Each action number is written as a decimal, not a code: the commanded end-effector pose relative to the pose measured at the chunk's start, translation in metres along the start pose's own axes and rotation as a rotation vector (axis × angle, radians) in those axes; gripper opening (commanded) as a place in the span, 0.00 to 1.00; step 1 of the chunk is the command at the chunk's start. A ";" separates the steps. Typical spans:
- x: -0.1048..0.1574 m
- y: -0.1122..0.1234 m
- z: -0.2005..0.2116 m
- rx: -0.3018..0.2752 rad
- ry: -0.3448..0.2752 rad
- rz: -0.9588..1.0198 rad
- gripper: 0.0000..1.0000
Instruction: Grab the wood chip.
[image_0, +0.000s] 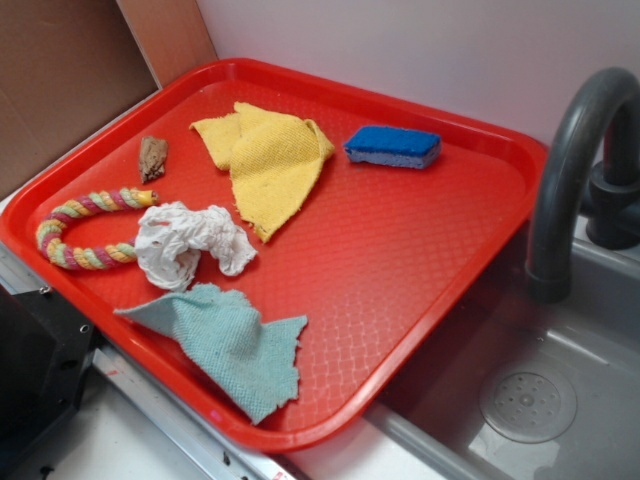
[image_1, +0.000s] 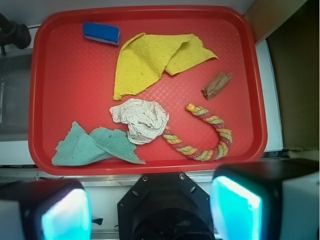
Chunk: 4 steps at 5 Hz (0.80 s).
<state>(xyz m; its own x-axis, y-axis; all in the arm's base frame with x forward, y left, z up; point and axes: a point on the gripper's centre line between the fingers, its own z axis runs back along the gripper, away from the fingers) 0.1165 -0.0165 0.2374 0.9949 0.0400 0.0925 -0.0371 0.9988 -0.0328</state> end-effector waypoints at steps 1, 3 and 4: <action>0.000 0.000 0.000 0.000 0.000 0.000 1.00; 0.011 0.028 -0.014 -0.142 -0.163 0.500 1.00; 0.011 0.033 -0.024 -0.124 -0.243 0.741 1.00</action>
<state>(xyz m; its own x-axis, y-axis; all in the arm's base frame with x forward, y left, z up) 0.1272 0.0178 0.2095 0.6500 0.7315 0.2058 -0.6799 0.6808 -0.2726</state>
